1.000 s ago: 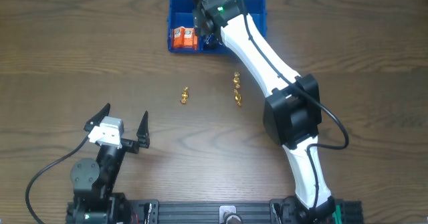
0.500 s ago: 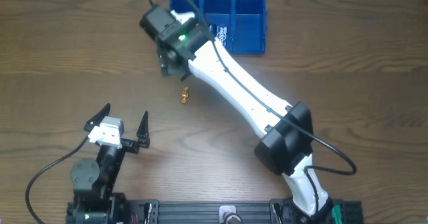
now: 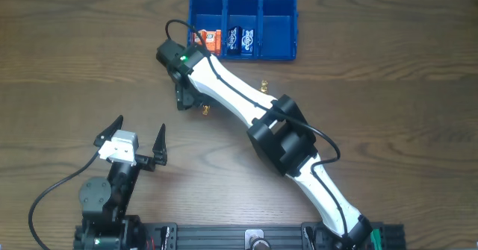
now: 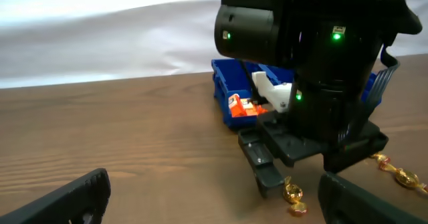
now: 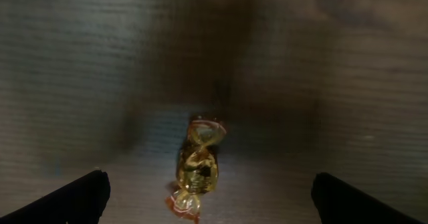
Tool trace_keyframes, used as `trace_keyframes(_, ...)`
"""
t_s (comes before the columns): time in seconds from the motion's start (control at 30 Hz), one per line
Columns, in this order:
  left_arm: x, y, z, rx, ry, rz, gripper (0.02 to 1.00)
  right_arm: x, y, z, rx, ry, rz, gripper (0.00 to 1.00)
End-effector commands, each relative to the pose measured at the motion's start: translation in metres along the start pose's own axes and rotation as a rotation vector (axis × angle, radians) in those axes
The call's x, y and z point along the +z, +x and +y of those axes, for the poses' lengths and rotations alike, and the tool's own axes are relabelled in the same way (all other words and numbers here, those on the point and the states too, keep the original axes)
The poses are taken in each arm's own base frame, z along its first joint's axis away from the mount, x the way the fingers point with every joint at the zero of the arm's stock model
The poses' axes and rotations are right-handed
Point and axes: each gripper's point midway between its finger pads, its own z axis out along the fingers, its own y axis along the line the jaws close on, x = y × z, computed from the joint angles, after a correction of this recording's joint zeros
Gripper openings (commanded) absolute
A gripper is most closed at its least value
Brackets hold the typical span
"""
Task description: Sort Candies Into Trays
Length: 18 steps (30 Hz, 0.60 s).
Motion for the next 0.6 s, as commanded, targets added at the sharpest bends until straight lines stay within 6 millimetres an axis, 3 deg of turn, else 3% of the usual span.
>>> trace_keyframes(0.03, 0.001, 0.016, -0.003, -0.019, 0.021, 0.044, 0.998, 0.002, -0.001, 0.006, 0.017, -0.027, 0.004, 1.0)
trace_keyframes(0.6, 0.001, 0.016, -0.003, -0.019, 0.021, 0.044, 0.998, 0.014, 0.003, 0.004, 0.14, -0.007, 0.026, 1.0)
